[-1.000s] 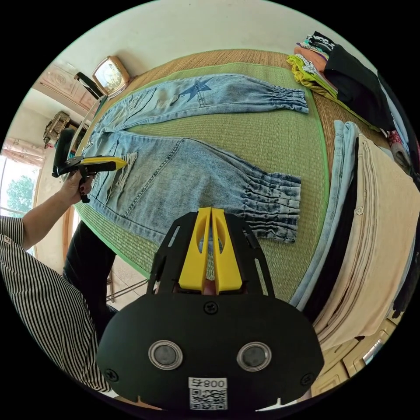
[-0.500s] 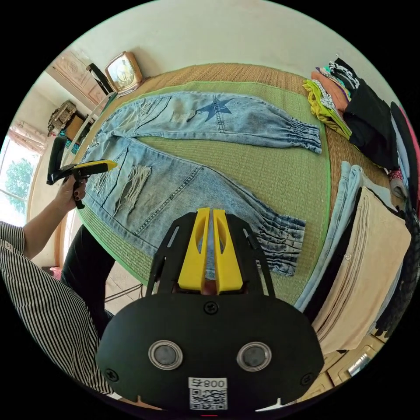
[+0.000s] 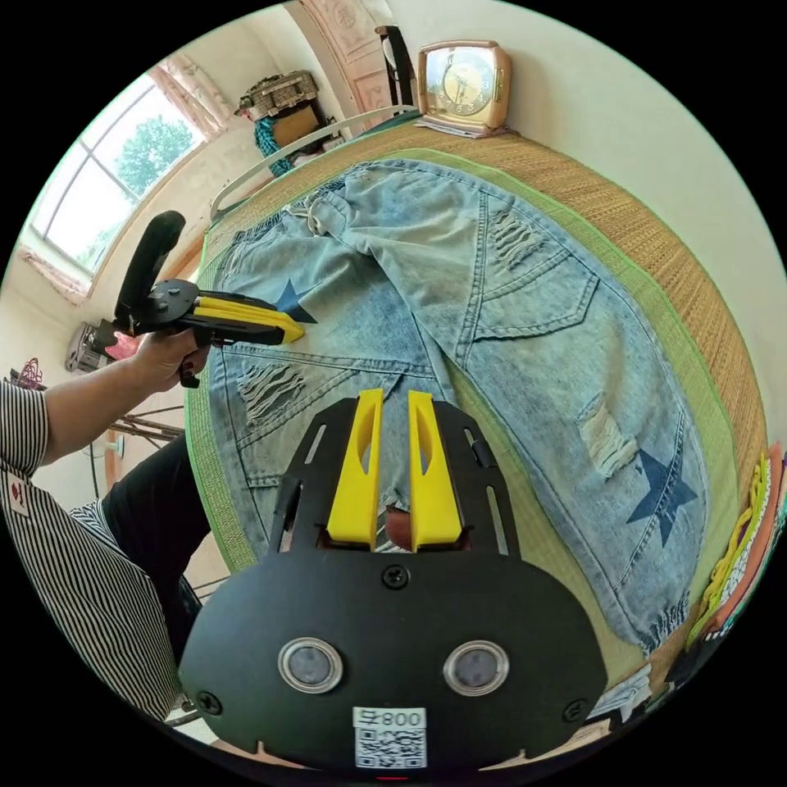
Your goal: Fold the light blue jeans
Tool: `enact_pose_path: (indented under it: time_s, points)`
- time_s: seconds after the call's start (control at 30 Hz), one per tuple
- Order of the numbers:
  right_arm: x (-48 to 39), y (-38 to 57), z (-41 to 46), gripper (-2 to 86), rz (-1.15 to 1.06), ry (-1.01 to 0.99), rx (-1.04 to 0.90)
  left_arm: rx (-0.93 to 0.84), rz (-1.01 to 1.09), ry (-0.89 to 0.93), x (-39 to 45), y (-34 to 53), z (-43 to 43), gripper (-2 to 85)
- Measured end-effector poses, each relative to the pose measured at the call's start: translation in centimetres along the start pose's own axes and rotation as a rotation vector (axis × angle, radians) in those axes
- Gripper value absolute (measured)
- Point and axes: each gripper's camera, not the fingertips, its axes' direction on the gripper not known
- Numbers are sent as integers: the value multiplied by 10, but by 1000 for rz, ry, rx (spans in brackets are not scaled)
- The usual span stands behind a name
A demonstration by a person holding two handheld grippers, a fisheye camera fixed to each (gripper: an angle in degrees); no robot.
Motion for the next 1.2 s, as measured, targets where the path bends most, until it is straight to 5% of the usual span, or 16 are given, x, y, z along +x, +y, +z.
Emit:
enact_pose_path:
  time_s: [0.53,0.7,1.2]
  points:
    - [-58,23,75,4,-91,-164,-62,41,63,60,1,45,-59,6]
    - [-25,21,56,33,0,63,64,97,40,19,-6,17,-72,24]
    - [-57,45,99,82,-93,283,93,123,21,16,5,11,-100,42]
